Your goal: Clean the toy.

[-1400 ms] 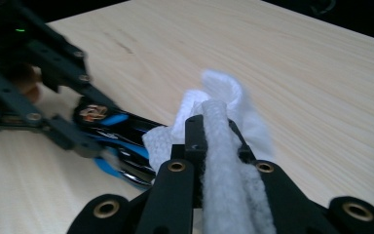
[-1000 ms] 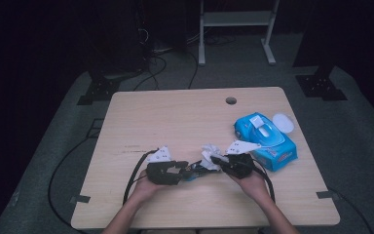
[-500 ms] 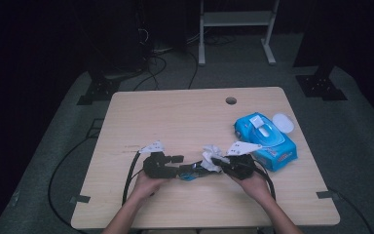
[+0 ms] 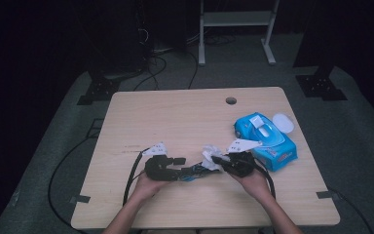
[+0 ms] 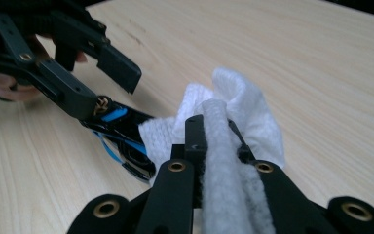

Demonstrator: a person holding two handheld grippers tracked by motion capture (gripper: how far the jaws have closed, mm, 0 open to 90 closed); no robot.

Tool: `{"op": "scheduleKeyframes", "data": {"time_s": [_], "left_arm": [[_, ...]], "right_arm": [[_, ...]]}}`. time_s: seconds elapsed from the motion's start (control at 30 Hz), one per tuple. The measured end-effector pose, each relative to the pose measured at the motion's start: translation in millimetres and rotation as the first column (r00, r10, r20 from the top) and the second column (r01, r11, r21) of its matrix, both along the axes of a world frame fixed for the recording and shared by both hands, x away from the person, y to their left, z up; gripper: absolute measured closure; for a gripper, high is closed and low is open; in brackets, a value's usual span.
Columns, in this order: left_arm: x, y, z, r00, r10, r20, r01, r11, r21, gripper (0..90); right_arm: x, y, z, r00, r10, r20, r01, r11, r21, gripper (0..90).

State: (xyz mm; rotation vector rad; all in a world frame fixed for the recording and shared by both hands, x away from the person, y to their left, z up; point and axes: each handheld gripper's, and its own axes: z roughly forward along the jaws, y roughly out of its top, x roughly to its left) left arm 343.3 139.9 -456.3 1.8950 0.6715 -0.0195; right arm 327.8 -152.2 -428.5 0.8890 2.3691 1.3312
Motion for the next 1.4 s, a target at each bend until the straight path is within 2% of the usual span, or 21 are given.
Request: {"op": "scheduleKeyframes", "data": {"time_s": [0.1,0.23,0.27,0.37,0.4,0.43,0.47,0.5,0.53,0.57,0.6,0.63,0.7,0.83,0.87,0.93,1.07,1.1,1.17,1.33,1.4], "left_arm": [[0.3,-0.9,-1.3,0.9998,-0.01,-0.017,0.01,0.9999,0.0,40.7],[-0.5,-3.1,-3.1,0.9985,-0.028,-0.046,0.028,0.9996,0.001,37.2],[-0.4,-4.4,-4.6,0.9965,-0.051,-0.067,0.051,0.9987,0.005,35.4],[-1.2,-7.7,-6.2,0.9948,-0.072,-0.072,0.074,0.9971,0.021,33.8],[-1.9,-9.4,-6.7,0.995,-0.074,-0.068,0.076,0.9965,0.034,33.3],[-3.5,-13.0,-7.8,0.9954,-0.078,-0.056,0.082,0.9936,0.077,32.8],[-6.7,-17.8,-10.6,0.9964,-0.082,-0.019,0.084,0.9864,0.142,32.1],[-6.7,-17.8,-10.6,0.9964,-0.082,-0.019,0.084,0.9864,0.142,31.7],[-8.5,-19.1,-10.7,0.9965,-0.084,0.005,0.082,0.9865,0.142,31.7],[-9.1,-20.3,-10.1,0.9957,-0.093,0.002,0.091,0.9848,0.148,32.0],[-11.3,-23.3,-9.6,0.9951,-0.094,0.031,0.087,0.9815,0.171,31.9],[-11.3,-23.3,-9.6,0.9951,-0.094,0.031,0.087,0.9815,0.171,30.6],[-13.8,-27.5,-10.9,0.993,-0.099,0.065,0.083,0.973,0.215,28.9],[-16.8,-30.7,-10.5,0.9875,-0.105,0.118,0.073,0.9666,0.245,25.1],[-18.5,-31.2,-9.6,0.9819,-0.099,0.162,0.055,0.9656,0.254,19.5],[-18.9,-30.9,-9.1,0.98,-0.101,0.172,0.055,0.9659,0.253,19.0],[-18.3,-33.4,-12.4,0.9829,-0.098,0.156,0.049,0.9556,0.29,13.9],[-17.9,-34.4,-14.2,0.9833,-0.096,0.155,0.044,0.9503,0.308,13.2],[-16.7,-35.0,-16.4,0.9856,-0.098,0.138,0.048,0.9439,0.327,10.9],[-17.4,-37.1,-18.0,0.9855,-0.105,0.133,0.054,0.9381,0.342,10.3],[-17.4,-38.5,-19.3,0.9833,-0.117,0.14,0.058,0.9279,0.368,10.2]], "right_arm": [[-2.0,-1.3,-0.2,1.0,0.003,-0.001,-0.003,1.0,0.003,84.9],[-8.9,-2.8,1.5,0.9998,0.016,0.014,-0.016,0.9995,-0.026,84.8],[-14.0,-3.4,2.2,0.9996,0.02,0.02,-0.019,0.9991,-0.039,84.8],[-19.2,-5.1,1.9,0.9992,0.028,0.028,-0.026,0.9985,-0.049,84.7],[-23.0,-6.9,1.2,0.999,0.035,0.029,-0.033,0.9981,-0.052,84.7],[-25.4,-8.1,0.7,0.9989,0.039,0.026,-0.037,0.9976,-0.058,84.8],[-31.0,-10.7,-3.2,0.9987,0.049,0.012,-0.048,0.9948,-0.091,84.7],[-31.0,-10.7,-3.2,0.9987,0.049,0.012,-0.048,0.9948,-0.091,84.7],[-32.7,-11.8,-7.4,0.9986,0.053,0.002,-0.052,0.9917,-0.117,84.7],[-33.7,-14.0,-13.5,0.9986,0.051,-0.016,-0.053,0.9888,-0.139,84.8],[-33.5,-18.3,-18.5,0.9987,0.035,-0.036,-0.039,0.992,-0.12,84.7],[-32.5,-19.6,-18.0,0.999,0.031,-0.033,-0.035,0.9932,-0.111,84.7],[-31.3,-20.1,-16.2,0.9992,0.026,-0.032,-0.029,0.9953,-0.093,84.7],[-22.3,-16.8,-6.5,0.9998,0.019,-0.003,-0.019,0.9977,-0.065,84.7],[-16.4,-14.9,-6.7,0.9998,0.015,-0.011,-0.016,0.9981,-0.059,84.6],[-13.0,-14.1,-7.7,0.9998,0.012,-0.014,-0.013,0.9986,-0.052,84.6],[-2.5,-12.1,-16.2,0.9988,0.001,-0.048,-0.004,0.9982,-0.06,84.3],[-1.5,-12.0,-18.6,0.9984,0.003,-0.057,-0.007,0.998,-0.063,84.2],[-3.7,-12.6,-24.4,0.9977,0.007,-0.067,-0.011,0.9984,-0.056,84.3],[-7.2,-12.5,-25.3,0.9976,0.013,-0.069,-0.017,0.9982,-0.057,84.3],[-8.4,-13.0,-27.0,0.9971,0.014,-0.075,-0.017,0.9988,-0.046,84.3]]}}
